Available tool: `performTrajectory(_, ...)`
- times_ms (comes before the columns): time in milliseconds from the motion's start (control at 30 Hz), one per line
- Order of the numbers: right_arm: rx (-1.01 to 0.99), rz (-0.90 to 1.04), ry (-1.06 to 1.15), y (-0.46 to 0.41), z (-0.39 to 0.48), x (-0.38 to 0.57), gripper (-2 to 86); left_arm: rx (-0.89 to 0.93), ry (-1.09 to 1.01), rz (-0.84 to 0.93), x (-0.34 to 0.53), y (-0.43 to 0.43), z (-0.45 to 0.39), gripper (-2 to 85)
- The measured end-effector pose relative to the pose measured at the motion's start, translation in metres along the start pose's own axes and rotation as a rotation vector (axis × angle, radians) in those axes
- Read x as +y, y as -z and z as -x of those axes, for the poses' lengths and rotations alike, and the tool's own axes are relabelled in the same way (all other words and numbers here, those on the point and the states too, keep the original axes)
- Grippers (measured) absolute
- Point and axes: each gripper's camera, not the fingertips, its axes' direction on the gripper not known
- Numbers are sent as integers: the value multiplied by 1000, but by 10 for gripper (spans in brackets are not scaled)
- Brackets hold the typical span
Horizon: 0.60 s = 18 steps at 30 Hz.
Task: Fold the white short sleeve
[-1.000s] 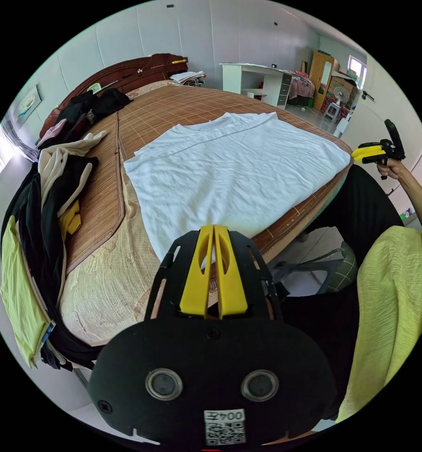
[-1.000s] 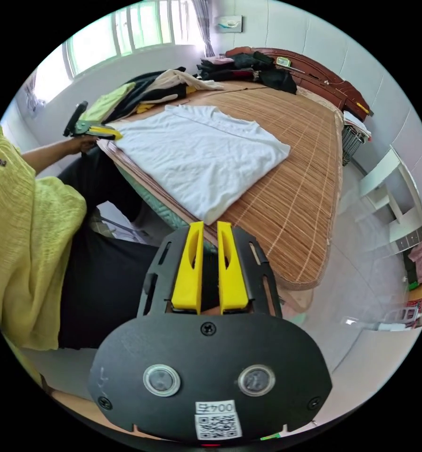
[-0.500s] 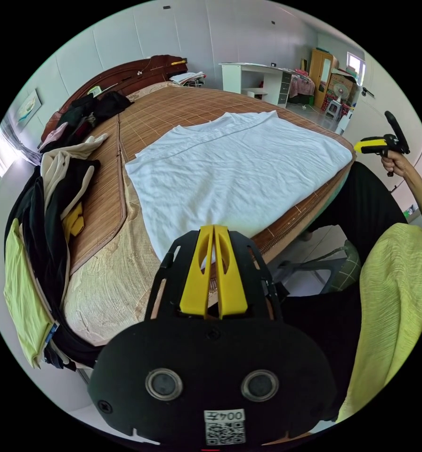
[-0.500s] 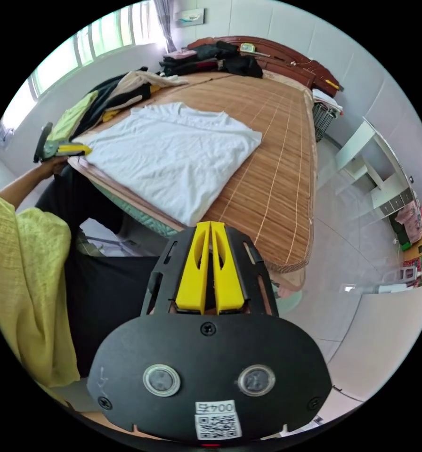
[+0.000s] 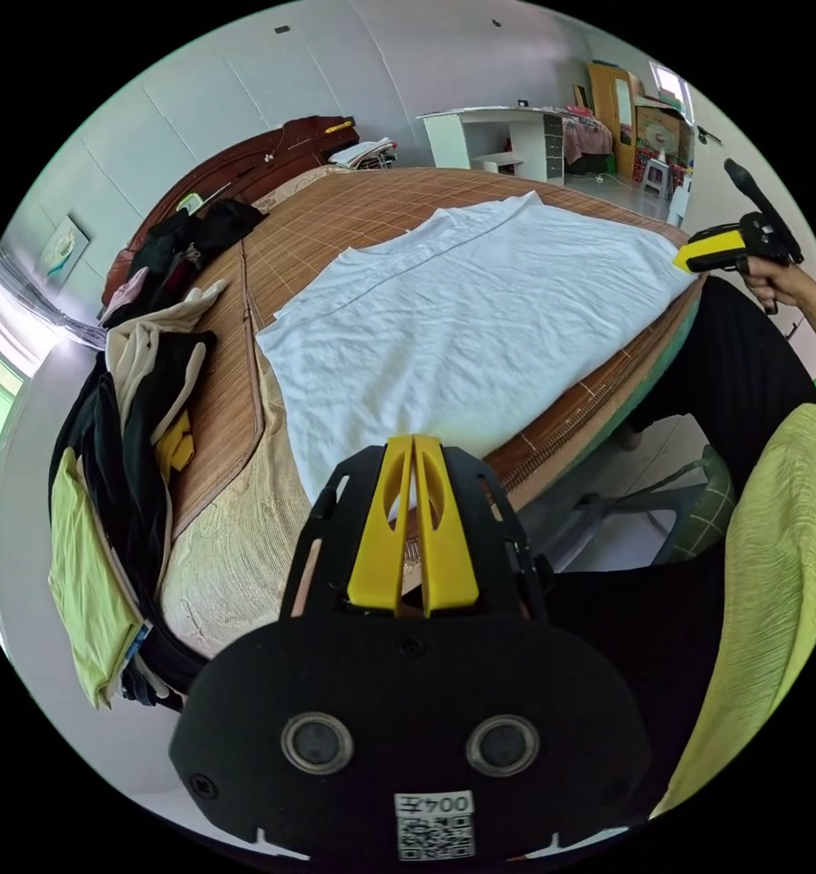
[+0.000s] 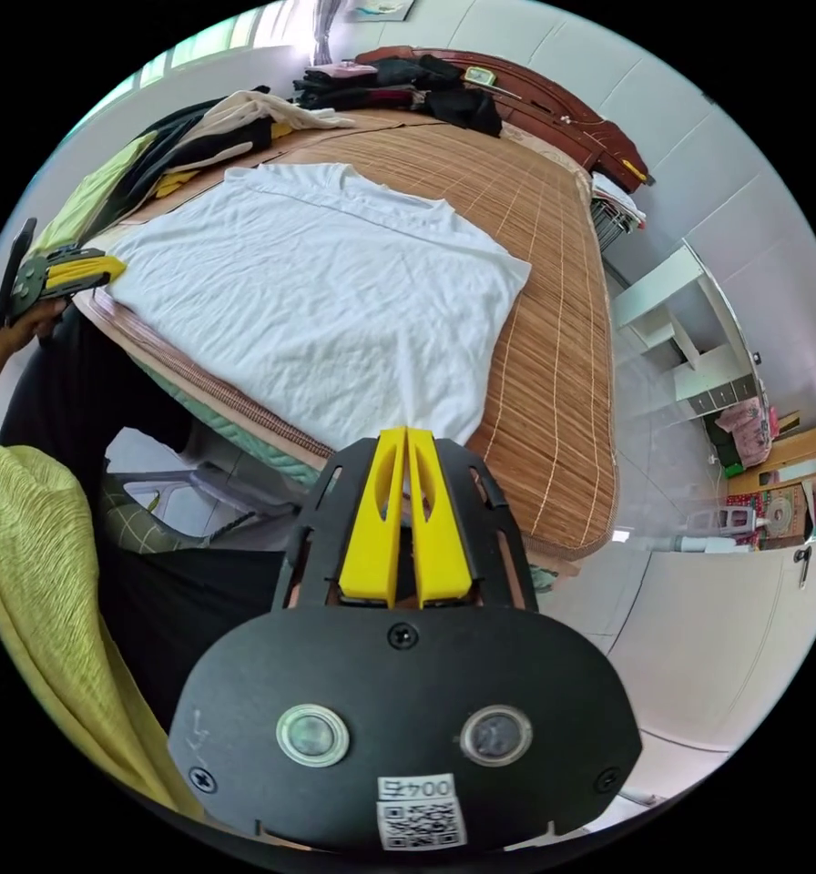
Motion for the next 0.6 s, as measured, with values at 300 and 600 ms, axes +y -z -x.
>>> performTrajectory(300,43,-30,72,-6,-14,-23,-6,0,-2,-19,-20,-14,13,8)
performTrajectory(600,-12,-121,-14,4,-81,-60,23,47,20,-66,-60,0,69,68)
